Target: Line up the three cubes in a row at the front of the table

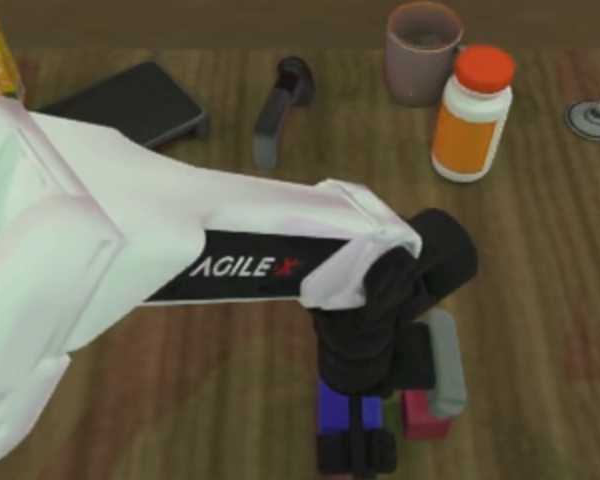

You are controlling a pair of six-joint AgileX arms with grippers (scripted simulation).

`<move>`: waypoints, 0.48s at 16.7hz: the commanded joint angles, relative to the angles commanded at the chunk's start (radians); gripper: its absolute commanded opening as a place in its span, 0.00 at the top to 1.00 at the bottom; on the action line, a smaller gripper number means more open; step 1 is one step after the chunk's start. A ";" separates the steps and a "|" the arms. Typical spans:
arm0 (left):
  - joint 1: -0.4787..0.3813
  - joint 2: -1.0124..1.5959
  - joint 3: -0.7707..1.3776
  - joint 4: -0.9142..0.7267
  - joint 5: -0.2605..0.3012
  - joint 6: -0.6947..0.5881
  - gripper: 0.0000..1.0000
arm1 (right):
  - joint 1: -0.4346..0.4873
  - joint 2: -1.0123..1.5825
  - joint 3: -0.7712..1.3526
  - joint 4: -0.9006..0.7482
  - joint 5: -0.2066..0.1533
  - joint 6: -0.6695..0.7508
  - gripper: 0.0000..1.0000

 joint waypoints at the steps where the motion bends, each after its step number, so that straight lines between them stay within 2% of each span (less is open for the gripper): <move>1: 0.000 0.000 0.000 0.000 0.000 0.000 0.00 | 0.000 0.000 0.000 0.000 0.000 0.000 0.00; 8: 0.001 -0.014 0.025 -0.039 0.000 0.003 0.00 | 0.000 0.000 0.000 0.000 0.000 0.000 0.00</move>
